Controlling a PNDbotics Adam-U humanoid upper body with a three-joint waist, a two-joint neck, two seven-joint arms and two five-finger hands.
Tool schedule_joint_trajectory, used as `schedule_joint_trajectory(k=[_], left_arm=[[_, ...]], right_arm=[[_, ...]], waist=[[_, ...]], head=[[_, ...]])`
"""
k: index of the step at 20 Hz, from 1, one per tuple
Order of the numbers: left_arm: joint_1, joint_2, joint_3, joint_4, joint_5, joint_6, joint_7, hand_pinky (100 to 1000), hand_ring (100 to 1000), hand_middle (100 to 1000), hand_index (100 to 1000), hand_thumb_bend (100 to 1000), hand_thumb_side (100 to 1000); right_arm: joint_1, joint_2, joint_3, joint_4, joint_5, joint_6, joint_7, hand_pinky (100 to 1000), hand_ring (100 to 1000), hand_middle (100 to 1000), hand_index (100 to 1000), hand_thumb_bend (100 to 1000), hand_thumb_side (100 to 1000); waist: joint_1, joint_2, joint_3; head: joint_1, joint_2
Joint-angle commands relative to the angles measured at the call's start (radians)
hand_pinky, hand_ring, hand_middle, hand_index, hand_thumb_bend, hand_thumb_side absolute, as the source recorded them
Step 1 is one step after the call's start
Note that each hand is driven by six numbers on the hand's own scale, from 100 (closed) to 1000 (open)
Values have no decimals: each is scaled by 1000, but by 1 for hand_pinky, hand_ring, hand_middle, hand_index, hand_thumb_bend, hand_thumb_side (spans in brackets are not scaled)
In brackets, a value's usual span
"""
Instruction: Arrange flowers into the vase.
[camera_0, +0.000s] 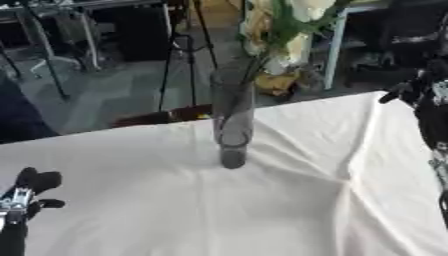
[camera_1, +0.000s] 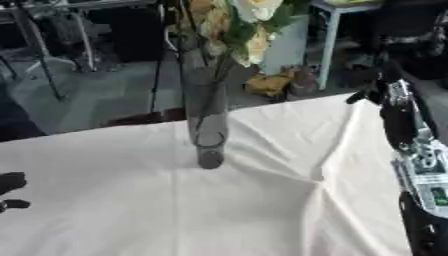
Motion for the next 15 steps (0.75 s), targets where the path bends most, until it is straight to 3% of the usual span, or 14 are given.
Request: schedule_joint_trajectory(k=[1, 5, 11, 15], left_arm=[[-14, 18, 7, -13, -8, -5, 0, 590, 772, 706, 659, 369, 1000], [-13, 20, 8, -14, -7, -4, 1, 590, 772, 706, 659, 369, 1000], [-3, 21, 16, -19, -7, -5, 12, 590, 780, 717, 661, 371, 1000], [0, 20, 21, -25, -13, -5, 18, 590, 780, 718, 662, 372, 1000]], right_arm=[[-10, -15, -2, -32, 11, -1, 5, 509, 789, 518, 627, 521, 963], [-7, -13, -1, -38, 20, 0, 9, 509, 789, 518, 627, 521, 963], [-2, 1, 8, -47, 34, 5, 25, 511, 794, 519, 629, 519, 933], [-1, 6, 12, -50, 38, 2, 37, 512, 794, 518, 630, 524, 932]], waist=[[-6, -25, 7], [-5, -25, 15], [-3, -19, 31], [-4, -14, 26]], head=[[26, 13], [49, 16], [125, 36], [131, 35]])
